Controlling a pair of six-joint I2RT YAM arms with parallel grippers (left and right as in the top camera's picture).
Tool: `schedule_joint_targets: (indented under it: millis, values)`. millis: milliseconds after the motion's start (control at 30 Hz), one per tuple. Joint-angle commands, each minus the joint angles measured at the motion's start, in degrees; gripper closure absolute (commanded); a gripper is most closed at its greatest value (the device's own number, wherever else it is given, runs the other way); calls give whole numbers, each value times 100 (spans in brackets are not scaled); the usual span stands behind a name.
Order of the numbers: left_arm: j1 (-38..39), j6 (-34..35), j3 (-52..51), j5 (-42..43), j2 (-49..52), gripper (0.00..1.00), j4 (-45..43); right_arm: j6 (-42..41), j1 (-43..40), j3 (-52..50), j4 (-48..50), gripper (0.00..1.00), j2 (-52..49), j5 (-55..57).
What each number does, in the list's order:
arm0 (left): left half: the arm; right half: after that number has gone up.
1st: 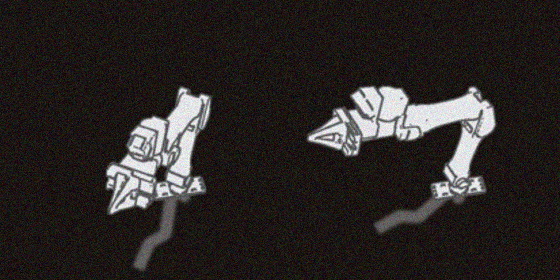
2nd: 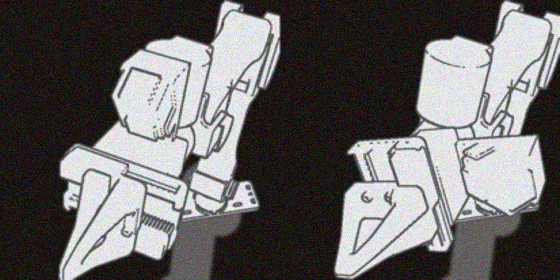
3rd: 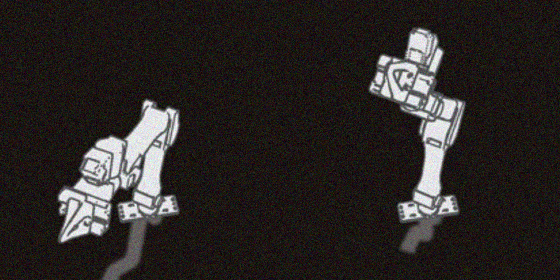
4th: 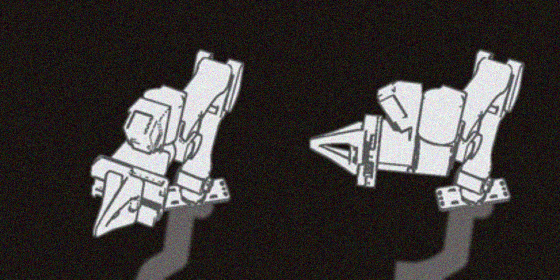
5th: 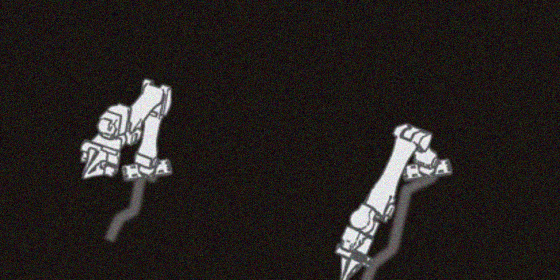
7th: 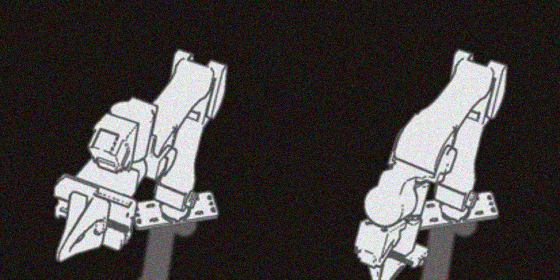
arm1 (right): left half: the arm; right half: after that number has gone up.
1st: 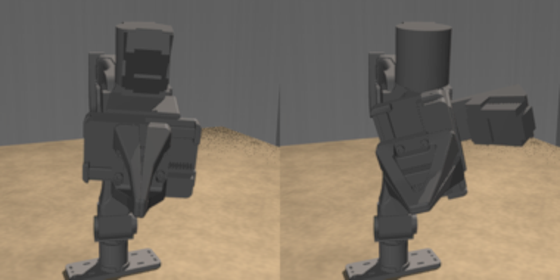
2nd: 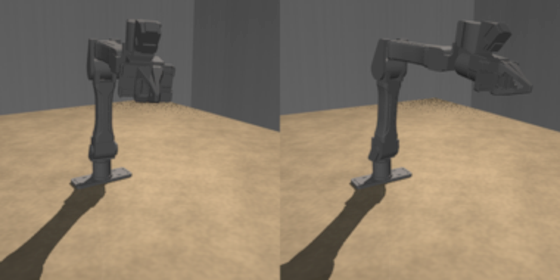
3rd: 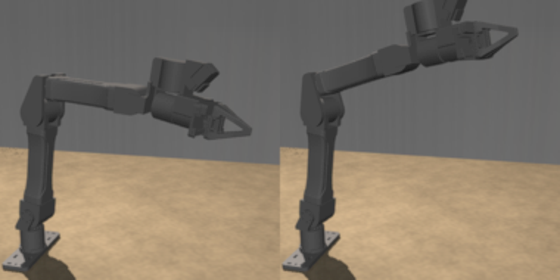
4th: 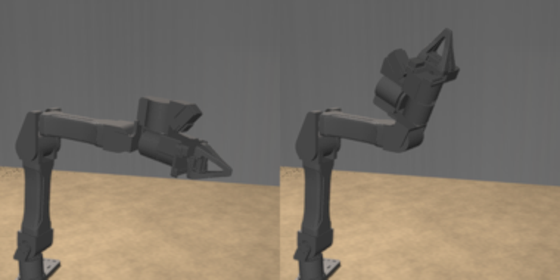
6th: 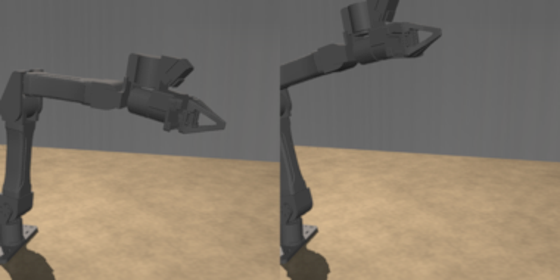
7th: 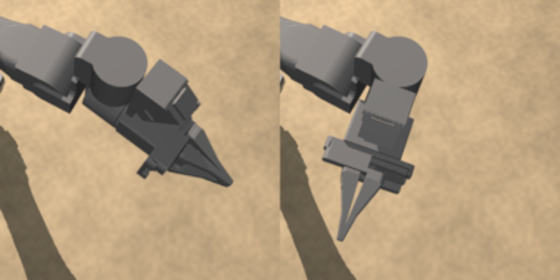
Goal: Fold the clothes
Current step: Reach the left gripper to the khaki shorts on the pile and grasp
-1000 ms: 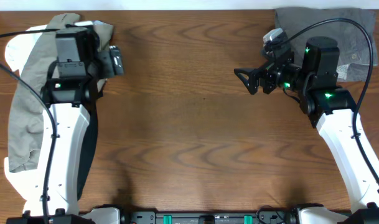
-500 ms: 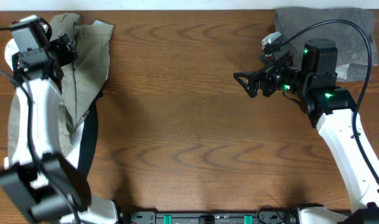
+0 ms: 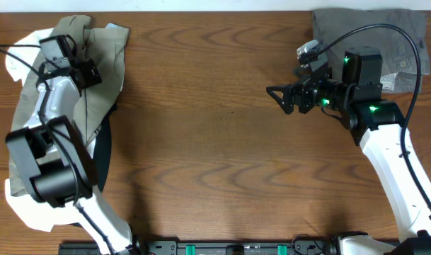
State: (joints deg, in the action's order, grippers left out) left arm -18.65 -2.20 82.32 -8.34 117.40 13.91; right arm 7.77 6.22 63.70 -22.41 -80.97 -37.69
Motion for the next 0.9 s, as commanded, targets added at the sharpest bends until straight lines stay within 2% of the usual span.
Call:
schedule_joint_targets:
  millis: [0,33,67,133,200,467,633,733,867]
  values:
    - [-28,-234,155,-164,155,28,-20,-22,-52,131,-4,16,-42,-85]
    - [-28,-229,155,-162,155,50,-37,-24,-52,131,22,20,-42,-85]
    - [-28,-229,155,-164,151,64,-85,-26,-52,131,63,21,-42,-92]
    - [-28,-232,155,-188,101,75,-192,-48,-44,131,179,24,-42,-94]
    - [-28,-229,155,-210,-13,80,-295,-48,9,131,339,25,-42,-94]
    - [22,-225,157,-264,-990,91,-210,-44,116,131,444,27,-42,-87]
    - [201,-140,155,-260,-1864,90,378,-48,116,131,457,25,-42,-192]
    - [426,234,155,-260,-2385,91,750,-46,118,131,490,23,-42,-334]
    - [894,361,155,-96,-3014,91,1145,-44,125,131,490,27,-42,-323]
